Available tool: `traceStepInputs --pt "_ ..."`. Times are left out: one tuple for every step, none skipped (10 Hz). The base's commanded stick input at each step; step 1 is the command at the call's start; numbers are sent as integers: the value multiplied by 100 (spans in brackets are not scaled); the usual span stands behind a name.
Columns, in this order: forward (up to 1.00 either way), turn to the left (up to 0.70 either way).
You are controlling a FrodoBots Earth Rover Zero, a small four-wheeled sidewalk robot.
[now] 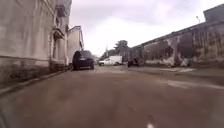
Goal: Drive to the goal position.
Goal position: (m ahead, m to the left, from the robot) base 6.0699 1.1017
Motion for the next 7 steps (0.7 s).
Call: traceStepInputs --pt "85 0" --pt "85 0" --pt "85 0" --pt "85 0" --pt "85 0" --pt "85 0" --pt "85 0"
